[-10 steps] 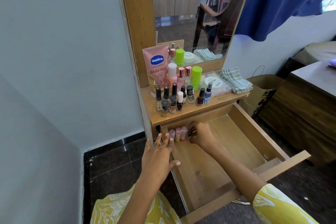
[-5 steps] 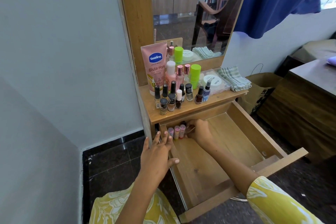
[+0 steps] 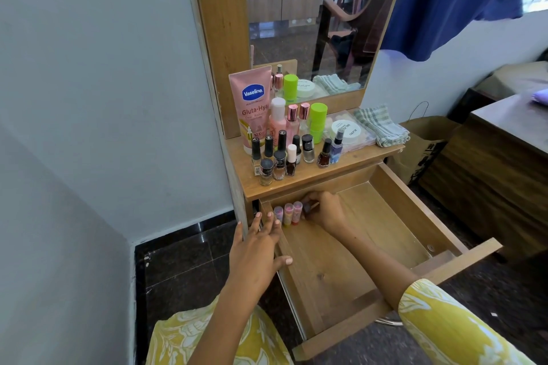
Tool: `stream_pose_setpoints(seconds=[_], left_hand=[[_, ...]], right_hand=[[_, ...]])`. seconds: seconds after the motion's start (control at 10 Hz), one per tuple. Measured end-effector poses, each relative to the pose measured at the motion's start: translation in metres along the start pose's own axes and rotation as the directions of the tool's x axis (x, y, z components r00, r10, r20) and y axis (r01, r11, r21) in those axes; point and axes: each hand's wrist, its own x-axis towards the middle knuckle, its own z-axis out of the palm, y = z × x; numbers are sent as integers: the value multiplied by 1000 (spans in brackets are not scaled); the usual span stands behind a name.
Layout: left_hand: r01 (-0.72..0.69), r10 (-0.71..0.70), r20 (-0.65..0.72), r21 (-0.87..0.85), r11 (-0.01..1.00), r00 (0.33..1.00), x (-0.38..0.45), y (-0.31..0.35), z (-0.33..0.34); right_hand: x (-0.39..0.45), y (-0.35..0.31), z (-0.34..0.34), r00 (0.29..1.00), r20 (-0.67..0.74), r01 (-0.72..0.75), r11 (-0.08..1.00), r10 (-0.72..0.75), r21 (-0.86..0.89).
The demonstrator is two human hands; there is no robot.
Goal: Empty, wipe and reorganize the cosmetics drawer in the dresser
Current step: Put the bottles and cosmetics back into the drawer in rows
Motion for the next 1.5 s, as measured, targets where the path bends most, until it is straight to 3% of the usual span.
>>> stream_pose_setpoints(seconds=[0.2,0.5,0.6,0.7,0.9,1.0,1.2,1.5], left_hand=[[-4,4,-1,-4,1000,1000,0,0,-1],[0,0,8,1,1000,1000,0,-1,-1],[5,-5,9,-2,1000,1000,0,0,-1],[4,-4,6,-5,1000,1000,0,1,-1],[6,-6,7,-1,1000,1000,0,0,0],[6,-6,15,5,1000,1000,1,0,0],[2,-2,12,-2,1000,1000,1,0,-1],[0,0,15,23,1000,1000,0,1,-4]], right_hand=[[6,6,-4,1000,1,5,998,-5,-62],[-3,17,-23,993,114,36,977,-12,-210],[-8,14,-23,989,146,-4,983,31,-182],[-13,4,-15,990,143,30,954,14,-299],[-13,5,-21,1000,14,29,929,-26,-370],[-10,9,-29,996,-28,72,969,-81,-238],[-5,3,-19,979,59,204,966,-197,-157],[-5,7,-14,993,11,122,986,-121,-111]])
